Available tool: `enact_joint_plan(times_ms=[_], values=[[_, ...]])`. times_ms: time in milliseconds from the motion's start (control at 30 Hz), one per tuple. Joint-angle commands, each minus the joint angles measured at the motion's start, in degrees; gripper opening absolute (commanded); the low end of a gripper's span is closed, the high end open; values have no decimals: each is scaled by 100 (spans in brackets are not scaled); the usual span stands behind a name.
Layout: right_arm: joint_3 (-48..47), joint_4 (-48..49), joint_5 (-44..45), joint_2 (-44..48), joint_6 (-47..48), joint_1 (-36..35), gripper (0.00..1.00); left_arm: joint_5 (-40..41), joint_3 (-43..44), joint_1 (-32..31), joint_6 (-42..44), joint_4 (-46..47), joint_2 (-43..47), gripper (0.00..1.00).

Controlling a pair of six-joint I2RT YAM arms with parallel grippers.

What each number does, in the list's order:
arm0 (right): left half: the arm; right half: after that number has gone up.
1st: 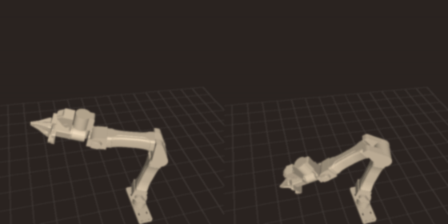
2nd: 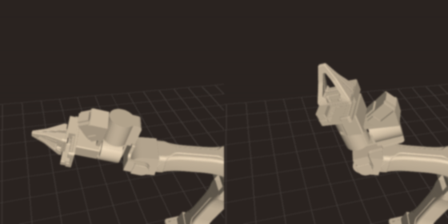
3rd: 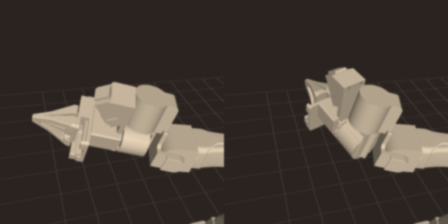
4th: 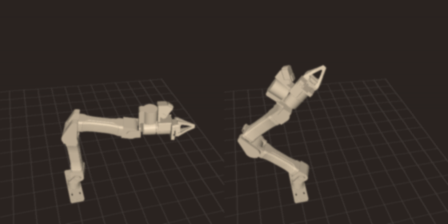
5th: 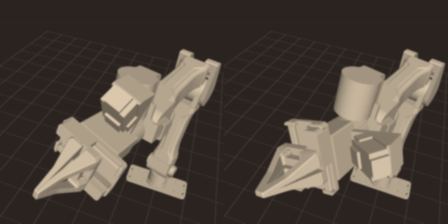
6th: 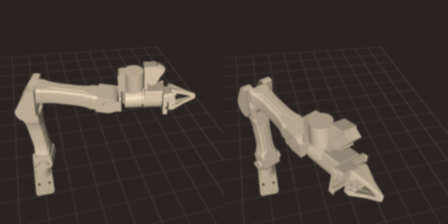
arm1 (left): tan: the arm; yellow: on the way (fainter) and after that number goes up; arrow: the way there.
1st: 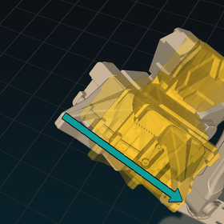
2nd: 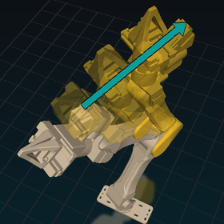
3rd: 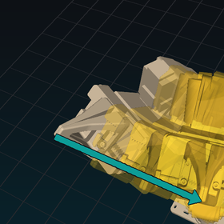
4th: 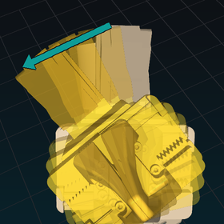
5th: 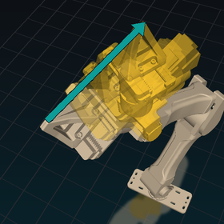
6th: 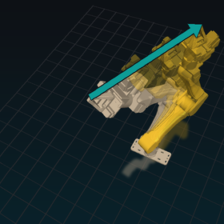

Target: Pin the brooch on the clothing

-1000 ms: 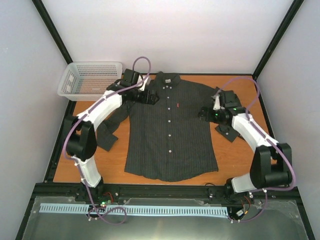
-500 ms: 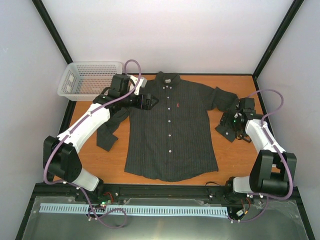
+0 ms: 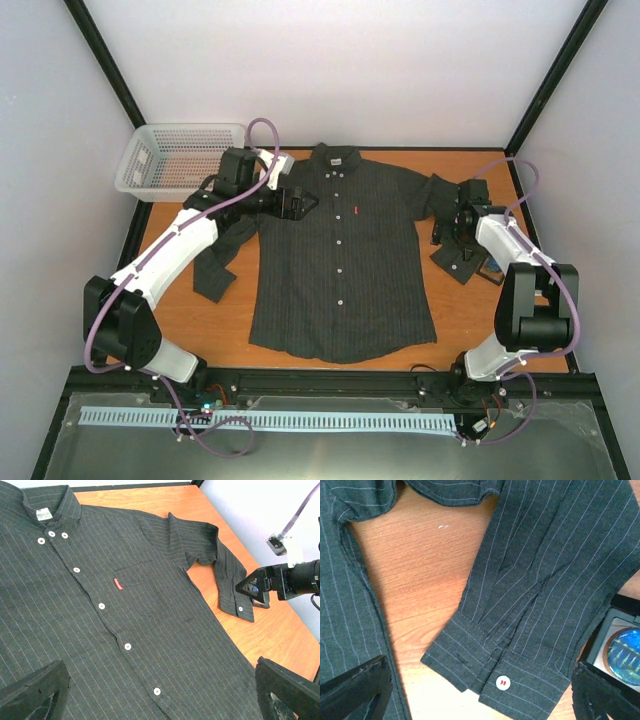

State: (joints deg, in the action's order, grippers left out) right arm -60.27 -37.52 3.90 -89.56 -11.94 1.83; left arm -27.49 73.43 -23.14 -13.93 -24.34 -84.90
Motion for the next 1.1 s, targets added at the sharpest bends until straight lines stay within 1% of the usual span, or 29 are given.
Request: enact_joint_plan(times_ms=[0,100,200,467,567,633,800,933,1000,1067], values=[[-362,-273,329,-246,376,1,94,-5,94,11,40,92,-36,100],[-402,-449,-44,-473,282,-124,89,84,101,16,65,77,-82,100],[-393,-547,-45,-730,200,-396,85,145,93,24,83,78,-128,100],[-298,-405,-290,-1108,199,-428,72,189,49,20,96,112,-199,100],[-338,-344,-181,-1309,217,-449,65,254,49,20,118,90,-202,100],[-324,-323,-117,-1432,209,-448,58,271,34,20,127,103,-193,100],[-348,-298,88,-1653,108,-552,55,255,28,20,128,111,-147,100],[-354,-291,225,-1718,25,-569,36,197,23,20,120,118,-135,100],[-374,-304,289,-1651,0,-578,23,185,16,20,120,137,-105,100],[-430,-342,352,-1477,-1,-579,7,193,9,20,124,140,-83,100]])
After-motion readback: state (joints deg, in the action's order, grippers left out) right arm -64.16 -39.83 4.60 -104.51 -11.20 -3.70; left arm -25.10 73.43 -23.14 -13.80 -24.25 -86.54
